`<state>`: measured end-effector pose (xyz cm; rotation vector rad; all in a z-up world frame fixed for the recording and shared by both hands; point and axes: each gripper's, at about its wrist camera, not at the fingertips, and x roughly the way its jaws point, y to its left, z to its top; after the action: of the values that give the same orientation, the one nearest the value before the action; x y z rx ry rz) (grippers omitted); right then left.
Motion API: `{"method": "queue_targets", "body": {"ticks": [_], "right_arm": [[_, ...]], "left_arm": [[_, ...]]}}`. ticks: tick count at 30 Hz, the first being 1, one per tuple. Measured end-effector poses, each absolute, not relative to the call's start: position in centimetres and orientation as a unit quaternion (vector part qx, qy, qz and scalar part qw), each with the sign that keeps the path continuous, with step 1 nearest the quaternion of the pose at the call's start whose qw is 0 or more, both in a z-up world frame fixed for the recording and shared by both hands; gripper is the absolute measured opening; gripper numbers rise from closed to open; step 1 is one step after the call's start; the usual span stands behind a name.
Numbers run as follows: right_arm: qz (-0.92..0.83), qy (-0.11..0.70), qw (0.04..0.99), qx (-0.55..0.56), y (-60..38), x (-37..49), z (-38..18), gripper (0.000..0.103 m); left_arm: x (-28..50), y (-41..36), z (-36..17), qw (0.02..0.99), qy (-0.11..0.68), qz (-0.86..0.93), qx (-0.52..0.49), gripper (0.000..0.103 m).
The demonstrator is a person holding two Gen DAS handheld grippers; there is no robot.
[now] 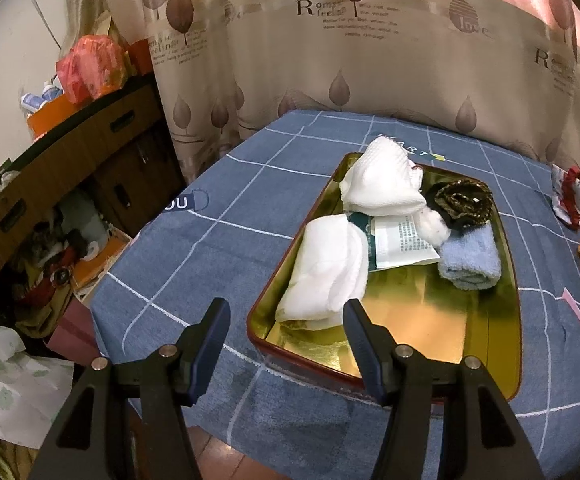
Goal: Organize soft objects
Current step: 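Lift the wipes packet with the right gripper while moving the left tool toward the orange toy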
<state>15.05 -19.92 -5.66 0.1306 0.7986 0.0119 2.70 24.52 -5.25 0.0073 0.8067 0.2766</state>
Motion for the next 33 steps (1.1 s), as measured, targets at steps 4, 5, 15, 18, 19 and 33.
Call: {"method": "queue_targets", "body": {"ticks": [4,5,15,18,19,33], "right_arm": [[0.022,0.388,0.92,0.056,-20.0,12.8,-5.5,0.026],[0.028,0.389,0.919,0.06,-20.2,12.4,-5.5,0.025],[0.082,0.374,0.916,0.123,-22.4,9.1,-4.4,0.025],[0.083,0.364,0.92,0.12,-23.2,7.9,-3.7,0.025],[0.083,0.362,0.92,0.122,-23.5,7.6,-3.6,0.025],[-0.096,0.351,0.927,0.087,-31.5,6.4,-3.6,0.025]], "left_arm": [[2.4,23.9,-5.0,0.914,0.384,0.132,0.016,0.06],[2.4,23.7,-4.8,0.915,0.381,0.129,0.018,0.06],[1.7,21.5,-3.8,0.926,0.357,0.112,0.043,0.06],[1.7,20.9,-3.1,0.929,0.353,0.103,0.038,0.06],[1.6,20.6,-2.9,0.93,0.351,0.099,0.038,0.06],[5.2,11.1,-2.0,0.927,0.368,-0.044,0.066,0.06]]}}
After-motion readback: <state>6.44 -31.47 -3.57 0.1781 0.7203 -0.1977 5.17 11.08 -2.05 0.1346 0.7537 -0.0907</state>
